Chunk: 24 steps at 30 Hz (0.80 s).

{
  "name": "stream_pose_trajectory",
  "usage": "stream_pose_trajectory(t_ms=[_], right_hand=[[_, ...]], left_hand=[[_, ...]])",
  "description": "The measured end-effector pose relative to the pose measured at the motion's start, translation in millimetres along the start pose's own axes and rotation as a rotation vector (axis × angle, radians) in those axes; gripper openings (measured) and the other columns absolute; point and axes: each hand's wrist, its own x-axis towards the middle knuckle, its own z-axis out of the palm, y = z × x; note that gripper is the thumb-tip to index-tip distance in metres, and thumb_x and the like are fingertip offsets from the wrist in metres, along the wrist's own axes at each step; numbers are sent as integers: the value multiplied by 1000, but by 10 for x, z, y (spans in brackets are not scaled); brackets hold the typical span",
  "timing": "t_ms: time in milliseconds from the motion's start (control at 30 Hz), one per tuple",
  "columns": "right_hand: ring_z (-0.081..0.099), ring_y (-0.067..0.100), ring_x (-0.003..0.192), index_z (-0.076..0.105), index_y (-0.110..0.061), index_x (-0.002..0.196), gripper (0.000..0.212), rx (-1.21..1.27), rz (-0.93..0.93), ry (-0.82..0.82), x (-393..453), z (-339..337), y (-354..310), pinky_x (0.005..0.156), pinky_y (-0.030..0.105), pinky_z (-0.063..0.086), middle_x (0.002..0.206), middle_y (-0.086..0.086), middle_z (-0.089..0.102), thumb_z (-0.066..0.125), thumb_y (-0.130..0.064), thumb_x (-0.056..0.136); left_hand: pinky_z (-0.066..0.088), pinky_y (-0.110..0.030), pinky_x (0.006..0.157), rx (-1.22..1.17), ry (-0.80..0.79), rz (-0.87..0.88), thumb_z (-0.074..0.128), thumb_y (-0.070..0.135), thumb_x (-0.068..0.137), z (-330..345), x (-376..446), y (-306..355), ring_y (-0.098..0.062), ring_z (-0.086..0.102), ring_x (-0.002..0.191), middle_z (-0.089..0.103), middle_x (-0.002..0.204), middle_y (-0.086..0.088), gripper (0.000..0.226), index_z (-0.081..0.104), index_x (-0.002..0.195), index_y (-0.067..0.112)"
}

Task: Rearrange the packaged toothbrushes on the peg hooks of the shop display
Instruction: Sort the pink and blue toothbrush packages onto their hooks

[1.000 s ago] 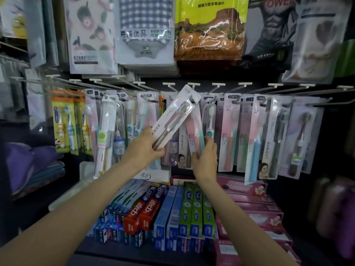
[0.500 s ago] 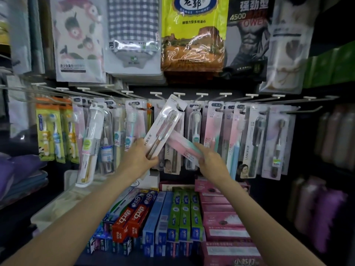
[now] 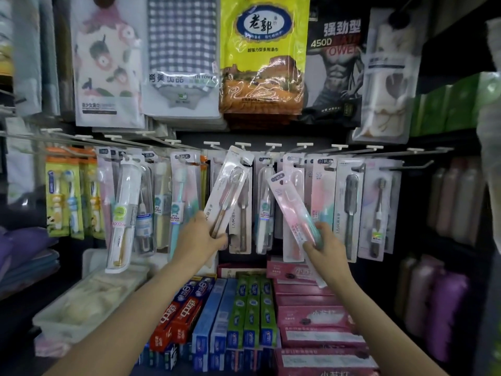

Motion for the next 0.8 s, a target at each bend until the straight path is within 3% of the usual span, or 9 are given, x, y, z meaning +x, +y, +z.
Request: stream_pose_trajectory(t_ms=[100, 200, 433, 633, 700, 800], right_hand=[[54, 10, 58, 40, -9, 131, 44, -63, -40, -8, 68, 12, -49, 47, 21, 47, 89, 1, 54, 53, -9, 89], [54, 15, 62, 40, -7, 131, 43, -17, -26, 46, 115, 28, -94, 44, 18, 38, 94, 8, 58, 53, -9, 89], [56, 15, 66, 44, -4, 122, 33, 46, 24, 147, 113, -70, -11, 47, 20, 38, 100, 11, 62, 53, -8, 90], [51, 7, 64, 49, -5, 116, 25, 208, 62, 139, 126, -107, 4, 46, 14, 37, 86, 3, 55, 51, -7, 91], [53, 14, 71, 51, -5, 115, 24, 274, 86, 129, 135, -94, 15, 48, 13, 39, 94, 7, 57, 51, -7, 91], [55, 22, 90, 52, -8, 116, 25, 334, 138, 118, 162, -62, 58, 63, 24, 43, 106, 8, 57, 51, -10, 91]], left_hand=[[42, -28, 58, 3, 1, -14, 71, 28, 77, -3, -12, -1, -20, 55, 71, 51, 78, -3, 34, 45, 89, 8], [48, -33, 59, 8, 16, -3, 71, 31, 76, 6, -21, -6, -19, 57, 70, 54, 78, -3, 36, 47, 89, 8], [47, -32, 61, 10, 27, -23, 71, 29, 77, 8, -49, 46, -19, 57, 72, 52, 79, -1, 36, 47, 94, 8], [35, -26, 56, -29, 27, -34, 69, 26, 79, 27, -62, 66, -17, 48, 72, 43, 78, 3, 34, 43, 93, 8], [31, -23, 52, -46, 28, -20, 68, 24, 80, 36, -60, 55, -16, 47, 72, 42, 80, 2, 33, 42, 92, 8], [31, -20, 51, -53, 27, -10, 68, 26, 81, 49, -57, 33, -15, 46, 70, 44, 82, 1, 34, 44, 93, 7]])
